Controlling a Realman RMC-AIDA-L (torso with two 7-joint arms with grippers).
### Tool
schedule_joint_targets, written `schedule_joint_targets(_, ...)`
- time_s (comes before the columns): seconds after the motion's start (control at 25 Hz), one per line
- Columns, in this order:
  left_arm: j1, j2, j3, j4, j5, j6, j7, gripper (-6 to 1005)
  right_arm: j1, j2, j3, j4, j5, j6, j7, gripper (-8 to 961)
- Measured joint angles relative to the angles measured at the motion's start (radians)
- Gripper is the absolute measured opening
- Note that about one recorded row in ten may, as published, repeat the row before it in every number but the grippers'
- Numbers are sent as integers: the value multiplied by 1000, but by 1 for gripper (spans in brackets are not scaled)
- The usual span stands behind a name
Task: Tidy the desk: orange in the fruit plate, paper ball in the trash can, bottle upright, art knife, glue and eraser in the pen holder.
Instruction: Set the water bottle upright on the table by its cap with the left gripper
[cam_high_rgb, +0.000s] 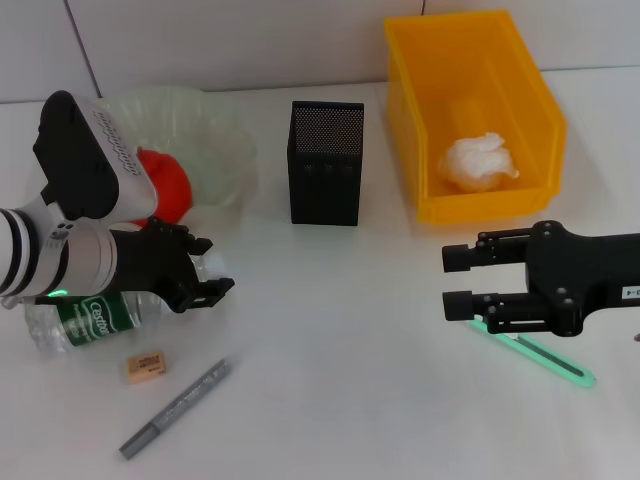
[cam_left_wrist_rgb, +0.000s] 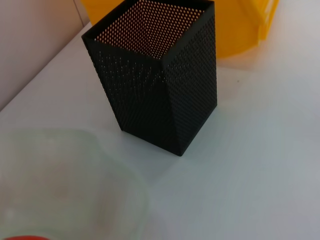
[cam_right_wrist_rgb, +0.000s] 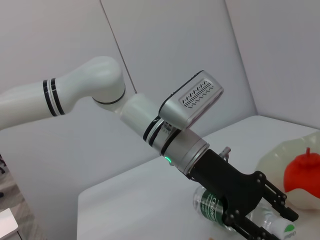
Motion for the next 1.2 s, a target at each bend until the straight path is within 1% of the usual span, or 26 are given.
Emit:
schedule_joint_targets(0.36,2,2,-2,1,3,0,0,565,0,-3,0,-3,-2,0,0,604)
schedule_joint_targets(0.44,2,2,-2,1,3,-1,0,564,-6,-7,0,-3,-6,3,0,604)
schedule_joint_targets(0.52,3,2,-2,1,3,-1,-1,564,-28,-18,0,-1,-9,8,0,604)
schedule_joint_targets(0.68,3,2,-1,1,3,-3,-1,565,-55,-25,1,-1,-9,9,0,604)
schedule_joint_targets(0.88,0,2,-2,1,3,-6,-1,564,-64,-26,3,-2,-9,9,-2,604)
schedule_joint_targets(1.2,7,2,-3,8,3,3,-2,561,-57,-26,5,0,-9,9,-5,603)
